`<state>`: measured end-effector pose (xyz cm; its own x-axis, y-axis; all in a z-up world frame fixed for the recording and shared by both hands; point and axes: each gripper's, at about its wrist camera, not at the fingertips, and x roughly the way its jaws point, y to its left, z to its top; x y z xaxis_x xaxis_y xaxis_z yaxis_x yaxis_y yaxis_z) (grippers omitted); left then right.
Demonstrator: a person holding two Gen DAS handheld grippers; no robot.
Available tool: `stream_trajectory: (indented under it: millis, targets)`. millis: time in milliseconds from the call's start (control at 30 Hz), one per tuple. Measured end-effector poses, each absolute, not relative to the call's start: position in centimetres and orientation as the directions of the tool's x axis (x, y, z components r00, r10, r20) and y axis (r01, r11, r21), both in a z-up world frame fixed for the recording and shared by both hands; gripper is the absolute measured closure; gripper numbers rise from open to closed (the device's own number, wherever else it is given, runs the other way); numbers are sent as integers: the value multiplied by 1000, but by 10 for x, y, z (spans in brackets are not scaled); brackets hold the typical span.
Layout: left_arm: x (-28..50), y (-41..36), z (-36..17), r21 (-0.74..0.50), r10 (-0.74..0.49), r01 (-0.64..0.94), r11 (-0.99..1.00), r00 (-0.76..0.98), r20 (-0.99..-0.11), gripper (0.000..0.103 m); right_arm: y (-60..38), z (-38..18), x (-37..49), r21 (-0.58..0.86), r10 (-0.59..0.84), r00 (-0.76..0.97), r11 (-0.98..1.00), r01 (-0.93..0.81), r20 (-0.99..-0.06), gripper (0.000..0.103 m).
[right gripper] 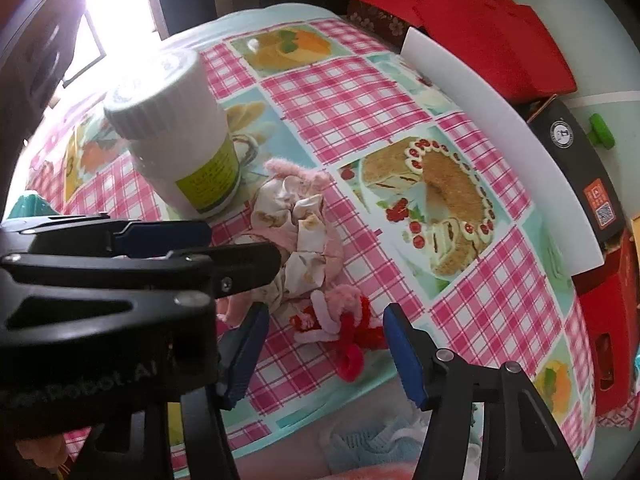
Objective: Organize soft objects
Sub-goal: 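Grasp the pink floral cloth with the left tool while the right tool grasps the red hair tie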
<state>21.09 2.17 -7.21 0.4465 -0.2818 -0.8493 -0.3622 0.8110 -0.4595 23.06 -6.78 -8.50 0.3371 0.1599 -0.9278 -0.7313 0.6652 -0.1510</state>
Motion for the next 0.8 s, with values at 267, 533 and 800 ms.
stream_trajectory:
  millis: [267, 533, 800]
  targets:
    - [215, 18, -78, -481, -312, -355, 802, 439, -843, 74, -71, -96, 238, -128, 161, 318, 682, -720, -934, 52]
    - [216, 24, -85, -512, -338, -373, 774, 439, -832, 89, -77, -100, 242, -91, 186, 305, 702, -706, -934, 60]
    - [211, 31, -84, -523, -345, -365, 770, 450, -823, 94, -80, -98, 240, -86, 187, 305, 710, -699, -934, 61]
